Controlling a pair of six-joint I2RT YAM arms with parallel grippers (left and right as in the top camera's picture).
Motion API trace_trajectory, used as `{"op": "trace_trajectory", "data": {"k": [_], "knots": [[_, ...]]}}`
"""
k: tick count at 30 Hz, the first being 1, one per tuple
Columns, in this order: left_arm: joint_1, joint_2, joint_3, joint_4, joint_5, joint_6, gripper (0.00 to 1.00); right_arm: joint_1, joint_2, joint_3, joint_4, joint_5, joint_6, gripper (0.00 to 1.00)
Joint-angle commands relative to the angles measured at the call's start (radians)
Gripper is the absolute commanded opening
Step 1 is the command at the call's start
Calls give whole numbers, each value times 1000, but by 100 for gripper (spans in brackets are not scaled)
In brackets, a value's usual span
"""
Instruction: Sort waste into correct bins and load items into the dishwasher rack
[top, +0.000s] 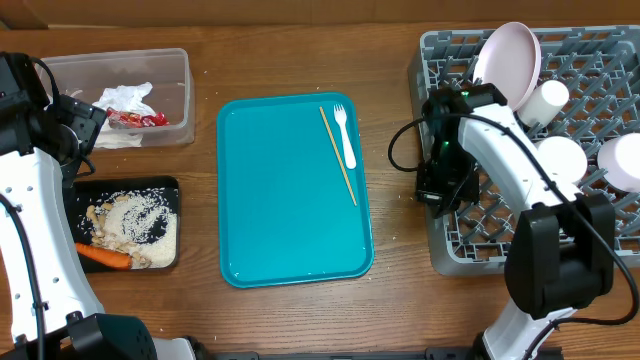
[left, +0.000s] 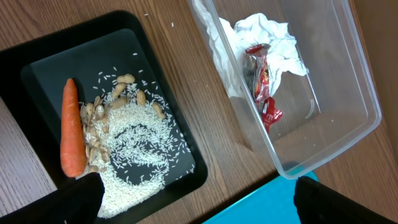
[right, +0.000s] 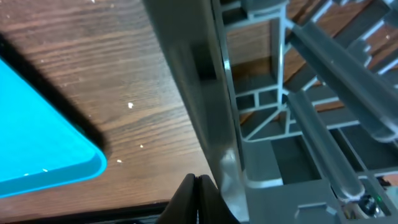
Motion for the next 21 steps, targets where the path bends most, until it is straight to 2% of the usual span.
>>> {"op": "trace_trajectory", "data": {"k": [1,8,21], "knots": [[-1,4,7,1,-3,-10,100,-3,-31,-4,-13,45,17,5],[-1,4,7,1,-3,-10,100,-3,-31,-4,-26,140,72,5],[-1,4,7,1,-3,-10,100,-3,-31,22,68,118,58,5]]}}
